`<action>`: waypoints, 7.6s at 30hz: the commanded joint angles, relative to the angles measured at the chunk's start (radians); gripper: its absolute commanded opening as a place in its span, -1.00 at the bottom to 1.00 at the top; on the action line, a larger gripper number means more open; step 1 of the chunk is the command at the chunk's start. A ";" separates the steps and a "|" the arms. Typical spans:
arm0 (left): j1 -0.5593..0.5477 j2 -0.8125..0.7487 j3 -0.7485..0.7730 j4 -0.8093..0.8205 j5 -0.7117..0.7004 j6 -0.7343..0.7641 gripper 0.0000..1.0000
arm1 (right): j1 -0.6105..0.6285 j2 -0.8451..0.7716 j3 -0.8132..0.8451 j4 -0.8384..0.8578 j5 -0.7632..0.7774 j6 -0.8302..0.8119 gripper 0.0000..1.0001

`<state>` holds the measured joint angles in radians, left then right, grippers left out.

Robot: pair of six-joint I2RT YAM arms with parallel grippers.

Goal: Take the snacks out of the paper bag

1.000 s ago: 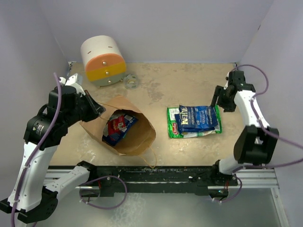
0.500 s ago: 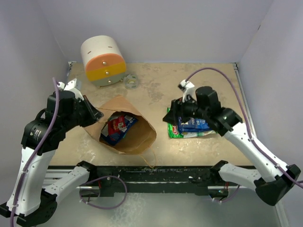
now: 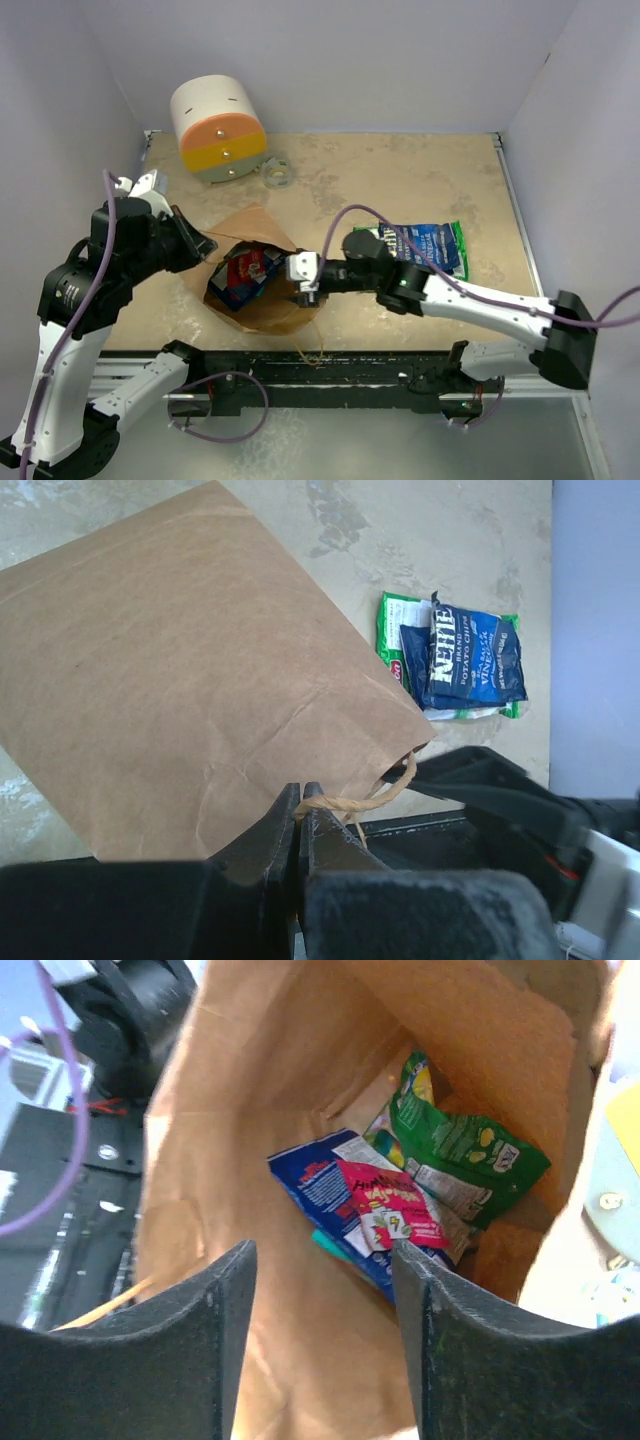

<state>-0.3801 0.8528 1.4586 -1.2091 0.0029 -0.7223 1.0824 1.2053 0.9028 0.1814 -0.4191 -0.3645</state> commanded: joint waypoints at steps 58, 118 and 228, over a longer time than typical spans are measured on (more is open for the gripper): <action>0.001 0.049 0.131 0.019 0.053 0.234 -1.00 | 0.034 0.863 0.444 0.462 0.061 -0.789 -0.62; 0.000 0.047 0.155 0.052 0.115 0.325 -1.00 | 0.068 0.733 0.283 0.394 0.434 -0.631 -0.90; 0.000 0.040 -0.040 0.230 0.048 0.087 -1.00 | -0.885 -0.215 -0.560 -0.179 0.661 1.906 -0.44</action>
<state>-0.3801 0.9012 1.4261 -1.0401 0.0418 -0.5972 0.2016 1.0019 0.3061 0.1001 0.2466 1.6283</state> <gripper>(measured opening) 0.009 0.230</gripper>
